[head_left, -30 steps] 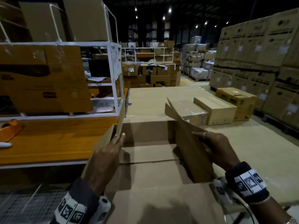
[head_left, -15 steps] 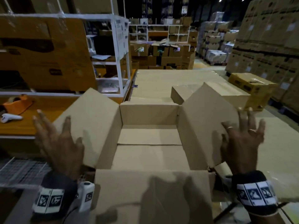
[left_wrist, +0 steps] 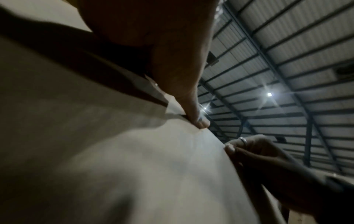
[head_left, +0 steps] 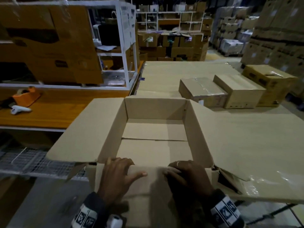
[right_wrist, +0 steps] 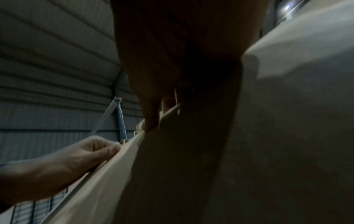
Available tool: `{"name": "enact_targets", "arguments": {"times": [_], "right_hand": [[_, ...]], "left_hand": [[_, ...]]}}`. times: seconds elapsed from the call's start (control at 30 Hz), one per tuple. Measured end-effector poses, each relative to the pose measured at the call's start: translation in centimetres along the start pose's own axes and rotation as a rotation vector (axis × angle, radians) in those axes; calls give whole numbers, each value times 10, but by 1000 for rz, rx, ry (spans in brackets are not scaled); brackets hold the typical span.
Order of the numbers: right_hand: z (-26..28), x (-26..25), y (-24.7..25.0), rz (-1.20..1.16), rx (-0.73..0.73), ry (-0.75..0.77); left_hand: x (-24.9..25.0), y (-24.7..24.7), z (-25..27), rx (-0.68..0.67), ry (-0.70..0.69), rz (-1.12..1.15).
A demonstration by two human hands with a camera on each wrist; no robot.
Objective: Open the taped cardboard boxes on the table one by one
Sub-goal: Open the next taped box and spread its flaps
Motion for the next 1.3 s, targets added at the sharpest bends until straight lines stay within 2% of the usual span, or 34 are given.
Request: {"name": "enact_targets", "arguments": {"times": [0.13,0.27,0.53,0.73,0.87,0.97,1.03,1.13,1.3], "right_hand": [[-3,-1,-2,60,91,76],[-9,-10,-7,76,135,87],[-5,-24,-13,57,183,114],[-14,-29,-17,101,160,95],[-8,-33,-11,24,199,98],[-8,-30,-8,-94,169,48],[-8,-26,-1,-246,194,11],[1,-16,19,-369,324,-53],[33,21,56,-360,419,-130]], "left_hand": [[-2,4,-5,55,-19,38],[-14,9,-5,80,-47,64],[-27,11,5,127,-47,59],[-33,17,0,146,-70,68],[-30,18,4,134,-71,83],[-28,20,3,109,-37,146],[-16,23,0,98,-47,227],[19,21,-4,69,-103,373],[96,0,-28,34,-201,441]]}}
Point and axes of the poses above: each hand's wrist, its own z-axis away from the middle knuckle, its own y-axis out of the back of the hand, x = y × z, the point moved 7 cm from there along -z, towards the middle knuckle, and after that the axes turned 5 degrees about -x, right-handed, at the moved point
